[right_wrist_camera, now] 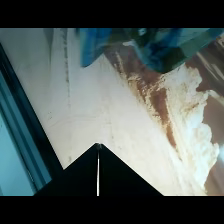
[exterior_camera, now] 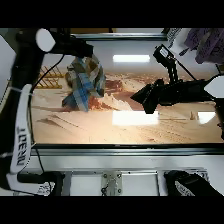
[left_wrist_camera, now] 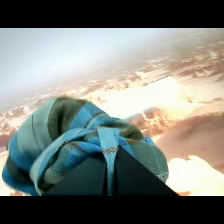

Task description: Fold the clothes and pants, and hang the long-sleeved shirts on hangers.

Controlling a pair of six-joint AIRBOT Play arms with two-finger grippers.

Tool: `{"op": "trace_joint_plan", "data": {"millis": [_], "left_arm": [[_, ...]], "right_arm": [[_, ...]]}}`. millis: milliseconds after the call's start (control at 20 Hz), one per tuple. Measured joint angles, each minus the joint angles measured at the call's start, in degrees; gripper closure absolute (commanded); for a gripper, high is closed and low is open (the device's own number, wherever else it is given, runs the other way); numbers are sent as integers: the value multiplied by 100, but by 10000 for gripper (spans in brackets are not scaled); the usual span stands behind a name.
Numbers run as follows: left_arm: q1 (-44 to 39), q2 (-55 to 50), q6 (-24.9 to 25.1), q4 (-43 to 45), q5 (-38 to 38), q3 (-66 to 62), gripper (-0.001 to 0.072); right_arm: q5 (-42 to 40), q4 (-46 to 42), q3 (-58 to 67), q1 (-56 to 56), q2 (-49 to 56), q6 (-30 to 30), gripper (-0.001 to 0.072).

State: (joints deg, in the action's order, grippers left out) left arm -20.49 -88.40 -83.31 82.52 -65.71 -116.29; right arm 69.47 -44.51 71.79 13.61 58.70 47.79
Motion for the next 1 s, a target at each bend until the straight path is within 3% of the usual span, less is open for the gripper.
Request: {"op": "trace_joint_plan", "data": {"millis": [250,500,650,750,800,850,900,1000], "left_arm": [[-708,1060,-2,-2,-997,2,692],[-1008,1432,-87,0,-1421,31,693],[-1056,1668,-284,0,-1639,673,693],[-1029,1915,-422,0,-1394,1606,692],[-979,2017,-479,0,-1150,2127,561],[-881,2100,-533,0,-813,2686,216],[-748,2142,-603,0,-474,3141,32],[-302,2153,-986,-17,57,3777,36]], "right_arm": [[0,177,0,0,0,7,689],[107,466,15,-131,-26,-39,694],[7,-79,31,-511,-140,435,694],[-26,-656,33,-776,-208,1003,694],[-26,-920,31,-863,-223,1268,694],[-24,-1156,31,-929,-232,1504,694],[-20,-1362,31,-977,-238,1705,694],[-7,-1622,31,-1036,-243,1969,694]]}}
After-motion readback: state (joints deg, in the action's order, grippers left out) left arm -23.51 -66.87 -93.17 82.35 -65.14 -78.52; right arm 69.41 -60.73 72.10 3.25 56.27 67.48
